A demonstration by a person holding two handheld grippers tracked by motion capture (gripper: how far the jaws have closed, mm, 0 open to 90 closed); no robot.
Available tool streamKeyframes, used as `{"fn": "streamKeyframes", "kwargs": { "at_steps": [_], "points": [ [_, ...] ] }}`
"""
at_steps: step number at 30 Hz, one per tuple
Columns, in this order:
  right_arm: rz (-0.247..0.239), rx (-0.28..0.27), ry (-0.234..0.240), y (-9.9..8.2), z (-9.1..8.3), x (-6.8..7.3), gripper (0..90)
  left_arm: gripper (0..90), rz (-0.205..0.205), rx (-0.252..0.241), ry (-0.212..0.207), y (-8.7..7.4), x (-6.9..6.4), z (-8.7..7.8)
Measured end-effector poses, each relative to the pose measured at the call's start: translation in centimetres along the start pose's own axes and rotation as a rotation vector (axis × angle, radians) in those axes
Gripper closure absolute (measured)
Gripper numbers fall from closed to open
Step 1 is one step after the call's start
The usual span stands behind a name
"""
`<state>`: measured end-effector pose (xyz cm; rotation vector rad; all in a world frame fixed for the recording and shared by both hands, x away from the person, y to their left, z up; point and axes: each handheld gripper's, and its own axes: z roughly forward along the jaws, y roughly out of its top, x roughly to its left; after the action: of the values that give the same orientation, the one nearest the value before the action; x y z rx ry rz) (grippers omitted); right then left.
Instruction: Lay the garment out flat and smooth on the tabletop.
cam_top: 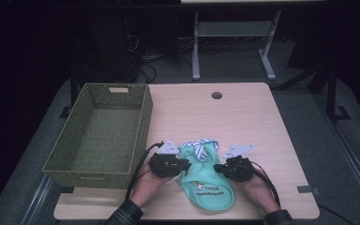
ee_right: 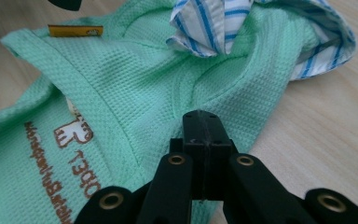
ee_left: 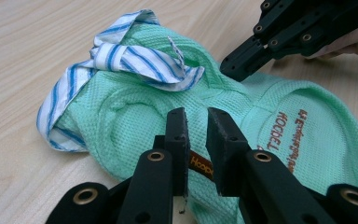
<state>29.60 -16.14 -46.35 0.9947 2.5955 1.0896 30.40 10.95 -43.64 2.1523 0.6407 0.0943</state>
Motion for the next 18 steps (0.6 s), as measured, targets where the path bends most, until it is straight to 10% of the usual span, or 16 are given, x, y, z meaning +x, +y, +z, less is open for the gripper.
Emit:
{"fn": "streamKeyframes", "kwargs": {
  "at_steps": [18],
  "points": [
    [0.088, 0.001, -0.138, -0.8, -0.8, -4.0, 89.8, 76.3, 0.009, -0.009, -0.053, 0.8, -1.3, 0.9]
  ]
}}
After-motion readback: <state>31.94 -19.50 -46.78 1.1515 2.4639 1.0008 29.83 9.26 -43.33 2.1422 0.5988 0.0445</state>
